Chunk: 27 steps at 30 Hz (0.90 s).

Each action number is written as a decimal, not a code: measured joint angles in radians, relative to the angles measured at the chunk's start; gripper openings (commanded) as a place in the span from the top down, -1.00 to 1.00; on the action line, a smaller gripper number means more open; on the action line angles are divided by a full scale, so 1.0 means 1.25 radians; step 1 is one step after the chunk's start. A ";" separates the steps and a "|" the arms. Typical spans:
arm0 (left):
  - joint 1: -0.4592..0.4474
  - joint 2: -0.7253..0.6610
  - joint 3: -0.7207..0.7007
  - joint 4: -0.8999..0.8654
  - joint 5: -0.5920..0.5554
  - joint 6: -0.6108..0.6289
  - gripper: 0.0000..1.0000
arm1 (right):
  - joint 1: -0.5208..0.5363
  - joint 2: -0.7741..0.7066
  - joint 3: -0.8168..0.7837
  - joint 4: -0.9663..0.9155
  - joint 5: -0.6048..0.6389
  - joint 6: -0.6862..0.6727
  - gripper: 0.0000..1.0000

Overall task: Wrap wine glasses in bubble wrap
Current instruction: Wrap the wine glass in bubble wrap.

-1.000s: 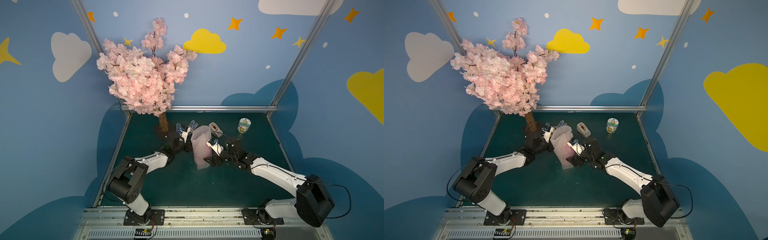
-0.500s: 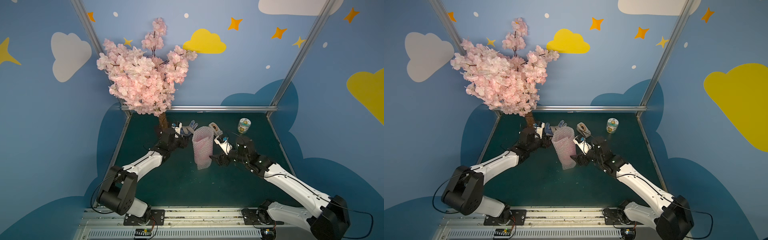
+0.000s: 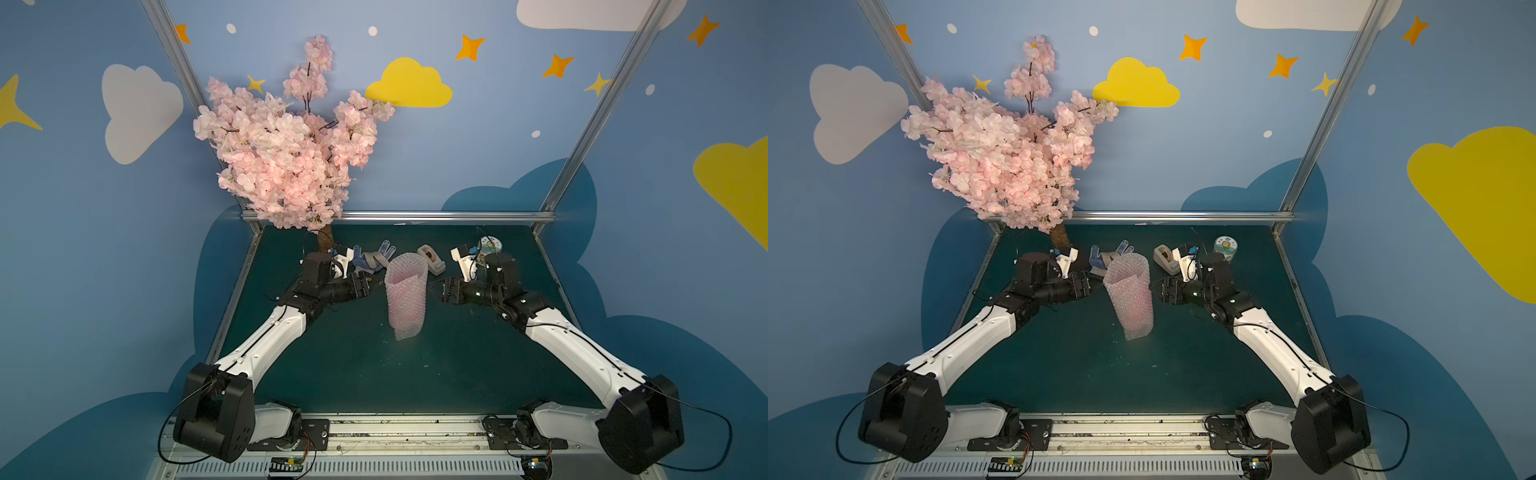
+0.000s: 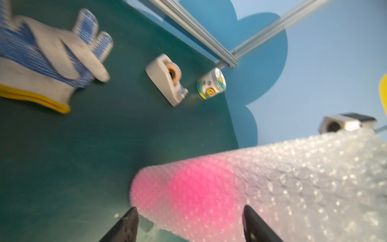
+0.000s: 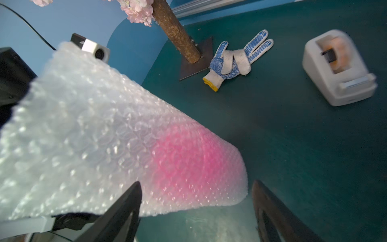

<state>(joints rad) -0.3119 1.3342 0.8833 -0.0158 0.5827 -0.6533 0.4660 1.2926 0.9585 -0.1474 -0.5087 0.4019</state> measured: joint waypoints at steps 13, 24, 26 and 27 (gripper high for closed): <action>-0.095 0.115 0.062 -0.022 0.023 0.041 -0.67 | 0.053 0.162 0.117 -0.092 -0.045 -0.029 -0.44; -0.153 0.200 0.153 -0.163 -0.144 0.153 -0.58 | 0.098 0.314 0.258 -0.300 0.073 -0.112 -0.25; -0.167 0.209 0.184 -0.188 -0.187 0.169 -0.48 | 0.099 0.331 0.292 -0.332 0.089 -0.124 -0.28; -0.175 0.215 0.200 -0.203 -0.209 0.177 -0.40 | 0.100 0.338 0.306 -0.349 0.096 -0.128 -0.31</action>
<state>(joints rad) -0.5304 1.6032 1.1328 -0.2691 0.3210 -0.4320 0.5911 1.7149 1.3407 -0.5831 -0.3882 0.2424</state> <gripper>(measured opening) 0.757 0.634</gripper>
